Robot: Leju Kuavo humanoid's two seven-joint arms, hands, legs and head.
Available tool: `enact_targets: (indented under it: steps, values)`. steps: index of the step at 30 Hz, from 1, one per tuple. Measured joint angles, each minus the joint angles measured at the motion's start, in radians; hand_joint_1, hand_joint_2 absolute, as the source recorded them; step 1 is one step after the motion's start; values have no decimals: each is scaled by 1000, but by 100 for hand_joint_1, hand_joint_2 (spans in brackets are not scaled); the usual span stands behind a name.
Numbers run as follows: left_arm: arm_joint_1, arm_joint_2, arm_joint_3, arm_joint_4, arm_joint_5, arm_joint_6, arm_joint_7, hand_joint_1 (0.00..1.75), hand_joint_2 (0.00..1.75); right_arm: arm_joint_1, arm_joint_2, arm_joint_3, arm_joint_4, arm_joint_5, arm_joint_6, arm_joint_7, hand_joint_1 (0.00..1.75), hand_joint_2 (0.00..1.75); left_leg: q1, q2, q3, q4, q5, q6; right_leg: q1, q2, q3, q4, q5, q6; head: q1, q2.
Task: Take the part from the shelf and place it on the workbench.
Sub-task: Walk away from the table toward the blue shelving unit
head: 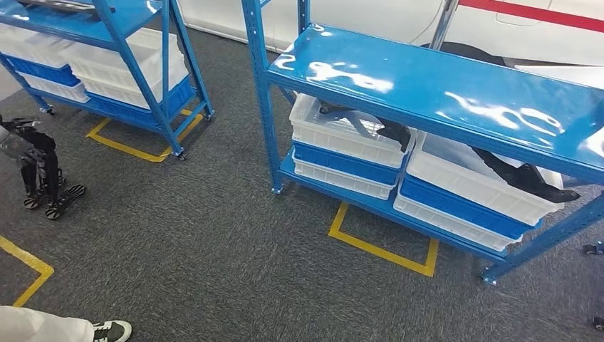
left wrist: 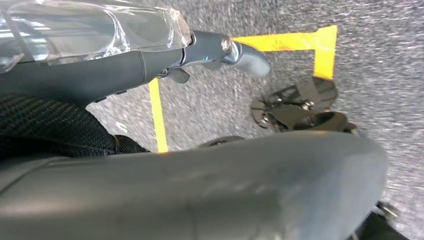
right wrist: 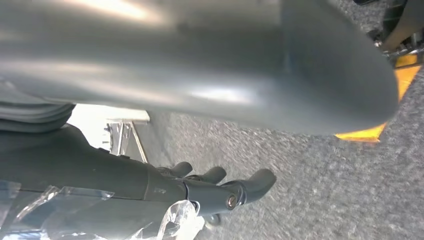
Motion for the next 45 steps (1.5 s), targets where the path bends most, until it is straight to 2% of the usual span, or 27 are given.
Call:
enact_targets:
  steps: [1, 2, 3, 4, 6, 8, 10, 11, 13, 15, 16, 17, 18, 20, 22, 24, 26, 28, 30, 32, 34, 36, 38, 40, 41, 42, 45]
  values:
    - [2, 0, 0, 0, 0, 0, 1, 0, 0, 0, 0, 0, 0, 0, 0, 0, 0, 0, 0, 15, -1, 0, 0, 1, -4, -13, -30, 64, -28, 4, 0, 0]
    - [3, 0, -1, 0, 0, 0, 1, 0, 0, 0, 0, 0, 0, 0, 0, 0, 0, 0, 1, 29, -2, 0, -1, 0, -8, -20, -46, 103, -38, 9, 0, 0]
    - [3, 0, -1, 0, 0, 0, 1, 0, 0, 0, -1, 0, 0, 0, 0, 0, 0, 0, 3, 42, -1, 1, -1, -2, -13, -24, -41, 101, -29, 15, 0, 0]
    - [2, 0, -1, 0, 0, 0, 1, 0, 0, 0, -1, 0, 0, 0, 0, 0, 0, 0, 6, 53, 0, 2, -3, -6, -18, -31, -14, 57, -2, 20, 0, 0]
    - [2, 1, -2, 0, 0, 0, 1, 0, 0, -1, 0, 0, 0, 0, 0, 0, 0, 0, 7, 73, 2, 14, -12, -22, -25, -70, 69, -86, 55, 32, 1, 0]
    - [2, 3, -3, 0, 0, 0, 2, 0, 0, -3, 3, 0, 0, 0, 0, 1, 0, 0, 3, 88, 2, 27, -22, -40, -27, -93, 110, -166, 76, 25, -1, 0]
    - [2, 3, -5, 0, -1, 0, 2, 0, 0, -2, 3, 0, 0, 0, 0, 1, 0, 0, 4, 103, 6, 27, -23, -50, -23, -75, 104, -168, 75, 5, -4, 0]
    - [2, 3, -6, 0, -1, 0, 2, 0, 0, -1, 3, 0, 0, 0, 0, 1, 0, 0, 8, 101, 7, 29, -27, -54, -22, -66, 101, -168, 77, -2, -5, 0]
    - [-1, 3, -7, 0, 0, 0, 2, 0, 0, -2, 2, 0, 0, -1, 0, 1, 0, 0, 15, 63, -12, 79, -65, -60, -22, -47, 98, -169, 83, -15, -5, 0]
    - [-4, 4, -7, 0, 0, 0, 2, 0, 0, -4, 2, 0, 0, -1, 0, 1, 0, 0, 14, 15, -68, 209, -138, -61, -21, -26, 93, -169, 88, -24, -7, 0]
    - [-4, 5, -7, 0, 0, 1, 2, 0, 0, -4, 2, 0, 0, -1, 0, 1, 0, 0, 11, 5, -101, 280, -166, -59, -19, -14, 91, -169, 89, -26, -8, 0]
    - [-5, 5, -7, 0, 0, 1, 2, 0, 0, -3, 3, 0, 0, -1, 0, 1, 0, 0, 8, 1, -124, 328, -178, -56, -16, 0, 89, -169, 91, -28, -8, 0]
    - [-6, 5, -7, 0, 0, 1, 2, 0, 0, -3, 3, 0, 0, -1, 0, 1, 0, 0, 5, -1, -129, 337, -169, -51, -14, 15, 89, -168, 92, -30, -9, 0]
    - [-7, 5, -8, 0, 0, 0, 2, 0, 0, -2, 3, 0, 0, -1, 0, 1, 0, 0, -3, -19, -86, 237, -103, -31, -10, 46, 91, -169, 95, -31, -9, 0]
    - [-6, 7, -9, 0, 0, 0, 3, 0, 0, -4, 7, 0, 0, -1, 0, 3, 0, 0, -8, -66, -29, 100, -44, -8, -7, 72, 90, -168, 98, -29, -9, 0]
    - [-5, 8, -10, 0, 0, -1, 4, 0, 0, -3, 10, 1, 0, 2, -4, 4, 0, 0, -12, -91, -10, 45, -31, 3, -10, 92, 82, -170, 104, -20, -9, 0]
    - [-5, 7, -12, 0, 0, -2, 5, 0, 0, 1, 9, 4, 0, 10, -8, 8, 0, 0, -11, -76, -10, 36, -24, 0, -14, 103, 75, -172, 109, -7, -9, 0]
    - [-4, 6, -14, 0, -1, -2, 6, 0, 0, 2, 9, 10, 0, 18, -10, 25, 0, 0, -6, -59, -8, 21, -12, 0, -8, 65, 56, -137, 83, 1, -6, 0]
    - [-3, 4, -14, 0, -1, -2, 7, 0, 0, -1, 8, 15, 0, 21, -10, 39, 0, 87, -5, -46, -7, 15, -6, 4, -3, 12, 28, -76, 39, 3, -4, 0]
    - [-3, 4, -14, 0, -1, -2, 8, 0, 0, -2, 9, 16, 0, 21, -10, 43, 0, 175, -6, -42, -8, 15, -5, 5, -3, 1, 16, -50, 21, 4, -3, 0]
    - [-3, 4, -14, 0, -1, -2, 8, 0, 0, -3, 9, 16, 0, 21, -10, 43, 0, 175, -6, -41, -8, 15, -5, 5, -3, -1, 13, -42, 17, 4, -3, 0]
    - [-1, 4, -15, 0, -2, -2, 9, 0, 0, -3, 9, 18, 0, 21, -10, 49, 0, 175, -7, -29, -11, 16, -4, 5, -3, -12, -22, 42, -19, 7, -3, 0]
    - [-2, 4, -15, 0, -1, 3, 33, 0, 87, -4, 8, 26, 0, 21, -10, 62, 0, 175, -7, -9, -14, 21, -5, 0, -11, -25, 29, -14, 5, 14, -3, 0]
    - [-6, 4, -15, 0, 2, 9, 59, 0, 175, -5, 8, 35, 0, 20, -9, 72, 0, 175, -10, 1, -17, 29, -7, -14, -15, -27, 118, -162, 63, 10, -4, 0]
    - [-8, 4, -15, 0, 3, 10, 62, 0, 175, -5, 8, 39, 0, 20, -9, 73, 0, 175, -13, 1, -18, 32, -11, -17, -15, -26, 125, -179, 65, 4, -5, 0]
    - [-10, 4, -15, 0, 3, 10, 63, 0, 175, -5, 9, 41, 0, 19, -9, 74, 0, 175, -15, 1, -19, 33, -12, -12, -14, -25, 124, -179, 67, -2, -6, 0]
    - [-13, 5, -14, 0, 4, 10, 65, 0, 175, -4, 10, 47, 0, 19, -12, 75, 0, 175, -14, 0, -19, 31, -9, 16, -11, -25, 124, -180, 70, -8, -7, 0]
